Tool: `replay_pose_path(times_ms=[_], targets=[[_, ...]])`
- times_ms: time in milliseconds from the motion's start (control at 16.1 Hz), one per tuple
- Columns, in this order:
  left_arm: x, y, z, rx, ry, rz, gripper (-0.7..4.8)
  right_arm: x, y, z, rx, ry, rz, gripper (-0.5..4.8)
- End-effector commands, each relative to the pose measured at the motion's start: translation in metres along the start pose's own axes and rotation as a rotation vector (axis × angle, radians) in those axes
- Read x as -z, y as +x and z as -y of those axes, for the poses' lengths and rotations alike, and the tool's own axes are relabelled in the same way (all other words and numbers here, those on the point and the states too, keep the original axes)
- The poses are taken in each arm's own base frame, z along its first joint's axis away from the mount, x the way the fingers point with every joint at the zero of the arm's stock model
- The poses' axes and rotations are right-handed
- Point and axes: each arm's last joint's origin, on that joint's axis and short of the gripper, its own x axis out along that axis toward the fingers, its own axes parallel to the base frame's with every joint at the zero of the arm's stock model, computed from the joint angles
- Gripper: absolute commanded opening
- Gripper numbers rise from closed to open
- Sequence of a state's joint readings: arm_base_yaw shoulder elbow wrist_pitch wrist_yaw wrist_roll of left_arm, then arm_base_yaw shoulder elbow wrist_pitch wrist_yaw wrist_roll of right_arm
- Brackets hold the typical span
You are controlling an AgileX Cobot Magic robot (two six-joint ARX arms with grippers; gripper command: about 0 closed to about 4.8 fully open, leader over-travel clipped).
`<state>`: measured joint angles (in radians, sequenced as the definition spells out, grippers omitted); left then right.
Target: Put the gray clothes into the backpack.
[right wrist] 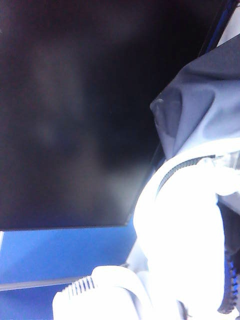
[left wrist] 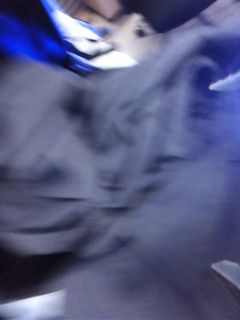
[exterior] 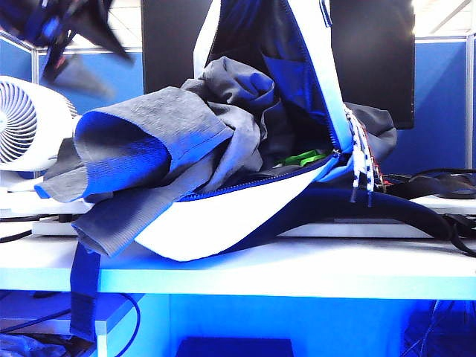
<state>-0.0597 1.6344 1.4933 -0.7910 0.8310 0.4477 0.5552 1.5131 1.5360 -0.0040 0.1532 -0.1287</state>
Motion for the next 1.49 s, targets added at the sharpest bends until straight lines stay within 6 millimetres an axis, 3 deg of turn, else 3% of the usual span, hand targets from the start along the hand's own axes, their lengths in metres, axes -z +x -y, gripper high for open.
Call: replay_pose_path(times_ms=[62,310,558,681,867,991,1115,1177,1239,1301,1363,1487], targets=[[0.008,0.000,0.005,-0.093,-0.074,-0.135,4.79,-0.024,-0.010,0.005,0.021,0.054,0.160,-0.06],[0.029,-0.006,0.010,-0.238,-0.327,-0.389,4.79,-0.027,-0.011,0.005,0.023,0.061,0.189,-0.06],[0.031,-0.006,0.012,-0.212,-0.453,-0.389,4.79,-0.028,-0.011,0.005,-0.002,0.060,0.202,-0.06],[0.035,0.003,0.004,-0.203,-0.489,-0.369,4.79,-0.028,-0.011,0.004,-0.003,0.061,0.203,-0.06],[0.062,0.032,-0.016,-0.125,-0.570,-0.423,4.79,-0.028,-0.011,0.005,-0.002,0.060,0.203,-0.06],[0.072,0.047,-0.020,0.086,-0.600,-0.298,4.79,-0.028,-0.011,0.004,-0.002,0.059,0.198,-0.06],[0.070,0.053,-0.023,0.145,-0.586,-0.206,4.63,-0.028,-0.011,0.005,0.006,0.054,0.196,-0.06],[0.067,0.053,-0.025,0.156,-0.571,-0.177,2.84,-0.028,-0.011,0.005,0.008,0.051,0.196,-0.06],[0.065,0.054,-0.025,0.175,-0.554,-0.151,1.67,-0.028,-0.011,0.005,0.010,0.051,0.195,-0.06],[0.063,0.054,-0.026,0.208,-0.544,-0.122,0.84,-0.027,-0.011,0.005,0.010,0.049,0.195,-0.06],[0.059,0.053,-0.025,0.278,-0.530,-0.076,0.22,-0.027,-0.011,0.005,0.010,0.049,0.195,-0.06],[0.050,0.053,-0.026,0.389,-0.525,0.010,-0.06,-0.027,-0.011,0.005,0.010,0.049,0.195,-0.06]])
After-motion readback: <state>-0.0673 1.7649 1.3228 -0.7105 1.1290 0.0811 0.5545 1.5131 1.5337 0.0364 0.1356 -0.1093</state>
